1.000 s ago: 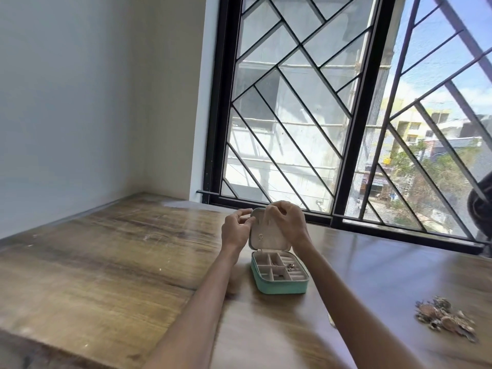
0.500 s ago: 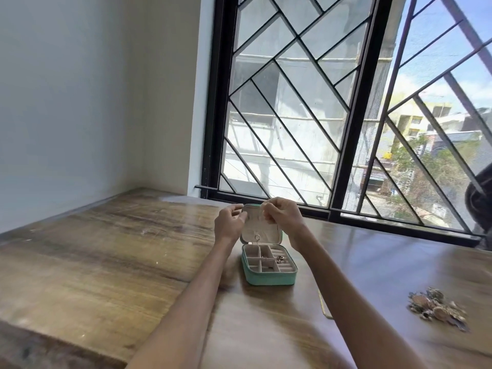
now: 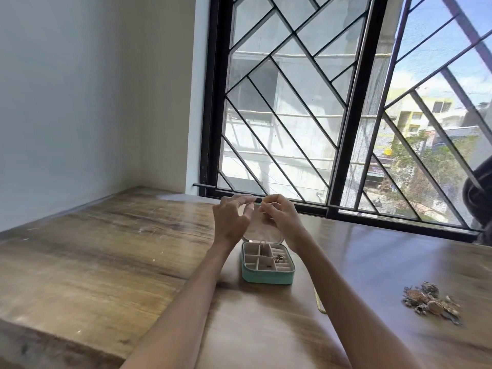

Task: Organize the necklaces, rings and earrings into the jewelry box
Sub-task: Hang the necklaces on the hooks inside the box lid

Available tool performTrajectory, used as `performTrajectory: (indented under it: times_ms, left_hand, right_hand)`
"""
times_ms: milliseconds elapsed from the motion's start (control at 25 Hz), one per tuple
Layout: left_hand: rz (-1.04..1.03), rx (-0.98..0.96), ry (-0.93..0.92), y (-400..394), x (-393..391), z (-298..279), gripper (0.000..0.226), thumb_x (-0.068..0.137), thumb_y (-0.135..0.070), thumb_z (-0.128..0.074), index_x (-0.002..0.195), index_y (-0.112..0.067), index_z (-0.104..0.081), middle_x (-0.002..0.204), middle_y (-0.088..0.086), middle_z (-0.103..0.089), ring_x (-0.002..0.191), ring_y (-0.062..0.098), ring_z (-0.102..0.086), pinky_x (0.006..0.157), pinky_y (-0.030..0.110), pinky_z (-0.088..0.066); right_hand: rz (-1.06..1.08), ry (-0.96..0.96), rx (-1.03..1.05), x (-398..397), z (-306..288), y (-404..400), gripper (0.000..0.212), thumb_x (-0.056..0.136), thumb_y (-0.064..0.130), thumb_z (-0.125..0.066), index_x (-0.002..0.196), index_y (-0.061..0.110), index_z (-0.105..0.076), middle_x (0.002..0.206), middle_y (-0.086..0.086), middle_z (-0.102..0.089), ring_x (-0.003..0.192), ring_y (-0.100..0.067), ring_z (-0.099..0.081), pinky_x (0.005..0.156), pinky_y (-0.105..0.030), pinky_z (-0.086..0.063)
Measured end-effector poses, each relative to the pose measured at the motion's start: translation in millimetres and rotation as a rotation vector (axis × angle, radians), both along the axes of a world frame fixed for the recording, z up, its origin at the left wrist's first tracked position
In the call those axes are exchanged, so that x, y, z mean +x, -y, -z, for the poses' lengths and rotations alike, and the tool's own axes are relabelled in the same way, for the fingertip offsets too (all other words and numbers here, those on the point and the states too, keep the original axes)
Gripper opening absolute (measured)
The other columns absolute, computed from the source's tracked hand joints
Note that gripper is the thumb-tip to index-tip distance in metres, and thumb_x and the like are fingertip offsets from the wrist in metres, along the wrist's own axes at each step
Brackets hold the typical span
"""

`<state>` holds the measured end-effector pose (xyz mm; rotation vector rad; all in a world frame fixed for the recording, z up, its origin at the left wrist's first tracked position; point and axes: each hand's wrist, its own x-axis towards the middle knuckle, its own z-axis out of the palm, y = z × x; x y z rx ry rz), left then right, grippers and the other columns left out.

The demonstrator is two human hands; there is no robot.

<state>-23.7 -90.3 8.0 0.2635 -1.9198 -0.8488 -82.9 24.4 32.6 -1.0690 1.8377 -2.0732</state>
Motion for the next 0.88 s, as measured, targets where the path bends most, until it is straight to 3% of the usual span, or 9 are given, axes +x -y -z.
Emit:
performTrajectory:
  times_ms: [120, 240, 360, 480, 600, 760, 880]
  left_hand:
    - [0.178, 0.029, 0.046, -3, 3, 0, 0.024, 0.085, -0.022, -0.059, 0.106, -0.02, -0.07, 0.094, 0.0, -0.071, 0.087, 0.016, -0.059, 0.083, 0.032, -0.047]
    - [0.307, 0.068, 0.083, -5, 0, -1, 0.024, 0.085, -0.013, -0.064, 0.109, -0.014, -0.069, 0.09, 0.003, -0.072, 0.082, 0.012, -0.063, 0.073, 0.021, -0.048]
    - [0.385, 0.203, 0.007, -3, 1, -2, 0.015, 0.082, -0.014, -0.07, 0.095, -0.011, -0.074, 0.079, 0.003, -0.074, 0.071, 0.004, -0.064, 0.069, 0.017, -0.048]
    - [0.461, 0.352, -0.043, -6, 3, -2, 0.009, 0.081, -0.007, -0.069, 0.087, -0.01, -0.074, 0.062, -0.008, -0.07, 0.059, 0.0, -0.059, 0.062, 0.015, -0.047]
    - [0.505, 0.447, -0.062, -11, 5, -5, 0.011, 0.084, -0.008, -0.065, 0.092, -0.004, -0.072, 0.067, 0.0, -0.07, 0.056, 0.008, -0.06, 0.06, 0.019, -0.052]
    - [0.467, 0.642, -0.21, -4, 10, -10, 0.011, 0.089, -0.011, -0.06, 0.088, -0.006, -0.071, 0.065, 0.002, -0.07, 0.048, 0.01, -0.062, 0.056, 0.023, -0.055]
    - [0.475, 0.712, -0.25, -2, 12, -11, 0.011, 0.089, -0.013, -0.061, 0.085, -0.011, -0.07, 0.064, 0.001, -0.071, 0.046, 0.012, -0.061, 0.055, 0.026, -0.054]
  right_hand:
    - [-0.058, 0.001, -0.003, 2, 0, -1, 0.008, 0.092, 0.002, -0.054, 0.09, 0.01, -0.054, 0.07, -0.007, -0.055, 0.05, -0.008, -0.05, 0.05, -0.018, -0.045]
    - [-0.06, -0.013, 0.002, 0, -1, -2, 0.008, 0.092, 0.002, -0.054, 0.096, 0.008, -0.052, 0.068, -0.006, -0.052, 0.044, -0.006, -0.043, 0.046, -0.019, -0.036]
    - [-0.039, -0.019, 0.011, 0, -3, -6, 0.02, 0.089, 0.006, -0.06, 0.103, 0.009, -0.047, 0.068, -0.002, -0.053, 0.041, -0.004, -0.039, 0.042, -0.018, -0.033]
    - [-0.092, -0.009, 0.02, -1, -8, -11, 0.029, 0.088, 0.013, -0.064, 0.109, 0.007, -0.046, 0.073, -0.003, -0.055, 0.04, -0.002, -0.038, 0.041, -0.017, -0.033]
    - [-0.049, 0.009, 0.067, -9, -11, -17, 0.024, 0.093, 0.025, -0.056, 0.105, 0.006, -0.047, 0.075, -0.006, -0.055, 0.037, -0.002, -0.034, 0.039, -0.017, -0.029]
    - [0.002, -0.006, 0.226, -21, 0, -28, 0.032, 0.096, 0.037, -0.048, 0.098, 0.005, -0.055, 0.054, 0.0, -0.046, 0.037, -0.006, -0.028, 0.036, -0.018, -0.021]
    - [-0.078, -0.03, 0.275, -20, 5, -35, 0.036, 0.093, 0.038, -0.053, 0.095, 0.004, -0.061, 0.051, 0.004, -0.038, 0.041, -0.005, -0.029, 0.04, -0.017, -0.027]
